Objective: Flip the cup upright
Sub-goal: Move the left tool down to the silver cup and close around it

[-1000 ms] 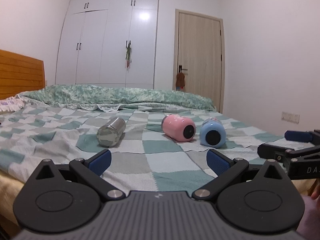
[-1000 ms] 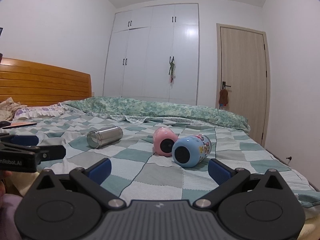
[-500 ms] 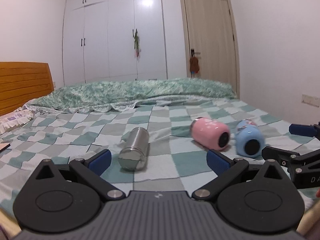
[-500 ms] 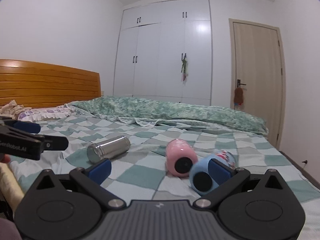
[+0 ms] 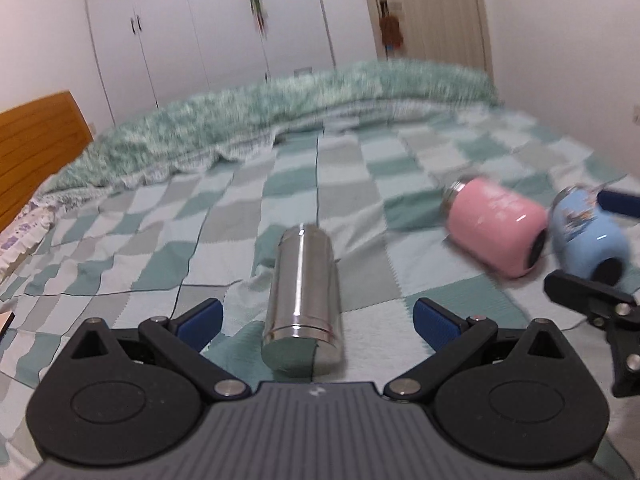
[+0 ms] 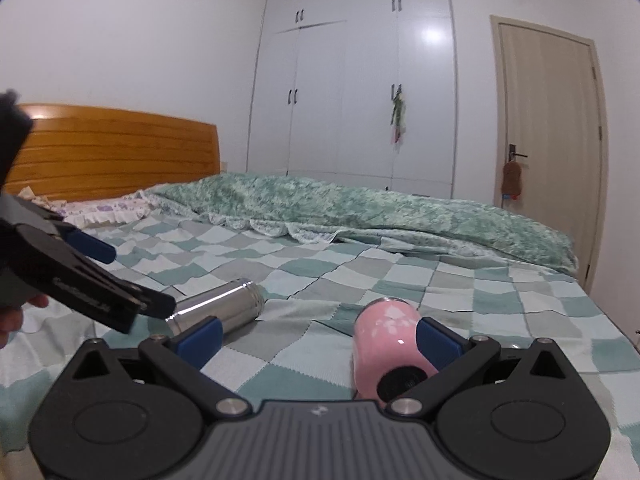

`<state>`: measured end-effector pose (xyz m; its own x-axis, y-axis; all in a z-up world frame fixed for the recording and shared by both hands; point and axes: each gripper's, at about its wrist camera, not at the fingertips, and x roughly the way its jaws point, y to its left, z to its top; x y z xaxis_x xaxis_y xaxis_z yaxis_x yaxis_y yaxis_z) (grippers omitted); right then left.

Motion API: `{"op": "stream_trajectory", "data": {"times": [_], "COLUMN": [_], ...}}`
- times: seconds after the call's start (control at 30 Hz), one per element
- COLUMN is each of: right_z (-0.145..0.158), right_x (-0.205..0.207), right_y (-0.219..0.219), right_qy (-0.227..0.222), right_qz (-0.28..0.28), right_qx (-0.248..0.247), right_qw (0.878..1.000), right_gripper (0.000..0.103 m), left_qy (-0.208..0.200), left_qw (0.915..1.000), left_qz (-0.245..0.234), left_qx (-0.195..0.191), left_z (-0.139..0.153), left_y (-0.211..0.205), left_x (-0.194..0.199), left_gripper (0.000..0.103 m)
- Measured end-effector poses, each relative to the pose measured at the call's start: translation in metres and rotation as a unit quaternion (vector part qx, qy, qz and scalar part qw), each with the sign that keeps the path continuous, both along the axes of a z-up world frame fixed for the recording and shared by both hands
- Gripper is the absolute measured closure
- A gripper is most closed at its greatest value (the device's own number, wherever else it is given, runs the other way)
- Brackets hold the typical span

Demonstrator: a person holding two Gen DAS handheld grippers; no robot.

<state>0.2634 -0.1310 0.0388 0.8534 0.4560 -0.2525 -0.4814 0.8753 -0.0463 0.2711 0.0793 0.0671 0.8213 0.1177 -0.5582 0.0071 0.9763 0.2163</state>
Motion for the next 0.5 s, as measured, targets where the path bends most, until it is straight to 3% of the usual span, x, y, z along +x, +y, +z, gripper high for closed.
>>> {"op": "stream_trajectory", "data": {"times": [0.17, 0.43, 0.5], "right_z": [0.001, -0.008, -0.011], "right_x": [0.034, 0.069, 0.072], "right_y": [0.016, 0.033, 0.035], "right_qy": [0.016, 0.043, 0.047], "right_qz": [0.009, 0.014, 0.016], "right_qx": [-0.018, -0.041, -0.046], "right_qw": [1.000, 0.998, 0.998], "right_gripper": [0.000, 0.000, 0.000], "left_qy": [0.056, 0.147, 0.177], "left_qw": [0.9984, 0.9887, 0.9837], "left_qz": [0.007, 0.028, 0.031], "left_qx": [0.001, -0.001, -0.006], "left_z": [-0.010, -0.037, -0.046], "left_y": [0.014, 0.030, 0.031], "left_x": [0.048, 0.109, 0.122], "left_gripper": [0.000, 0.000, 0.007]}}
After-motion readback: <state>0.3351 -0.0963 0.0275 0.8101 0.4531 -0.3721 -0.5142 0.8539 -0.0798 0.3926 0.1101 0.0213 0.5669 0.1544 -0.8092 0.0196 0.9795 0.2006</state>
